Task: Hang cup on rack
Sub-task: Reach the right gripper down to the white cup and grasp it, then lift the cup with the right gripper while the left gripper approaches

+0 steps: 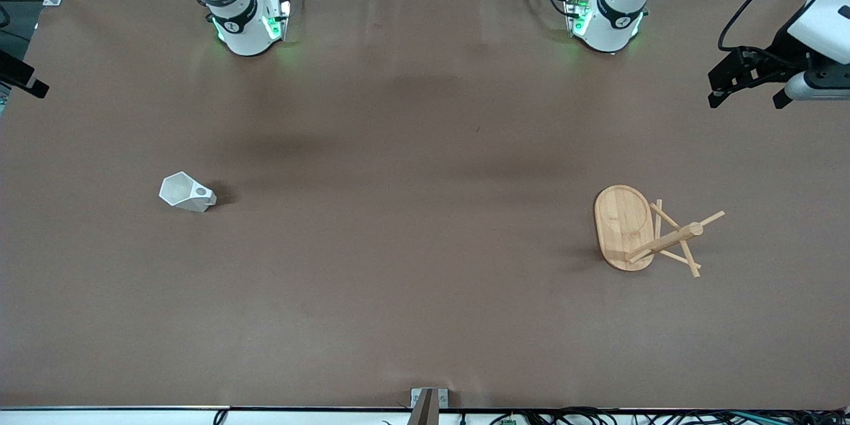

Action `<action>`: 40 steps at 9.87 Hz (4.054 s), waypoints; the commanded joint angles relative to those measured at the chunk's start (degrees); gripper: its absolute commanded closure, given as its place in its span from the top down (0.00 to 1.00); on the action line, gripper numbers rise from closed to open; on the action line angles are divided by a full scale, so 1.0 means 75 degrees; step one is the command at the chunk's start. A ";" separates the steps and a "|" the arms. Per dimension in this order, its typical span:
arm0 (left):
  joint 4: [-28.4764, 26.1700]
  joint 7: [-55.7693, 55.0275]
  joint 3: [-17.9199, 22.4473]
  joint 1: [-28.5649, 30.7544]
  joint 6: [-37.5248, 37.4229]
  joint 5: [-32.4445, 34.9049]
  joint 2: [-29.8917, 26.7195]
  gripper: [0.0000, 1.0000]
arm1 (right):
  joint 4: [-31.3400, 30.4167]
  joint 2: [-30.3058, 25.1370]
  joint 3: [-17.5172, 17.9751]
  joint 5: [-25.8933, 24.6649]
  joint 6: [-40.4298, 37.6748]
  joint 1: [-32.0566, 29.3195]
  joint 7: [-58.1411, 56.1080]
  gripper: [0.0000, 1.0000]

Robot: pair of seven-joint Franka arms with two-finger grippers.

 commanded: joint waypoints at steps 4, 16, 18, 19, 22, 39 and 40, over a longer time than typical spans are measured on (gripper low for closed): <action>0.0354 0.0069 -0.0041 -0.0007 -0.0358 -0.0065 0.0526 1.00 | 0.0089 0.0047 0.0025 -0.0104 -0.0137 -0.0155 -0.0113 1.00; 0.0518 0.0080 -0.0229 -0.0088 -0.0359 0.0240 0.0784 1.00 | -0.5619 0.1672 -0.0210 -0.0093 0.7314 -0.0189 -0.0125 1.00; 0.0507 0.0080 -0.0229 -0.0077 -0.0359 0.0228 0.0784 1.00 | -0.5770 0.2108 -0.0210 -0.0081 0.7795 -0.0178 -0.0125 1.00; 0.0507 0.0080 -0.0229 -0.0077 -0.0359 0.0228 0.0784 1.00 | -0.5806 0.2237 -0.0210 -0.0081 0.7843 -0.0178 -0.0125 1.00; 0.0518 0.0080 -0.0229 -0.0100 -0.0359 0.0240 0.0784 1.00 | -0.5818 0.2437 -0.0210 -0.0081 0.8079 -0.0155 -0.0125 0.67; 0.0530 -0.0048 -0.0648 -0.0952 -0.0359 -0.0076 0.0796 1.00 | -0.2677 0.1863 0.1510 0.5419 0.3731 0.0162 -0.3629 0.00; 0.0530 0.0091 -0.0813 -0.1269 -0.0347 -0.0077 0.0807 1.00 | -0.2724 0.1886 0.1779 0.6401 0.3545 0.0162 -0.3629 0.00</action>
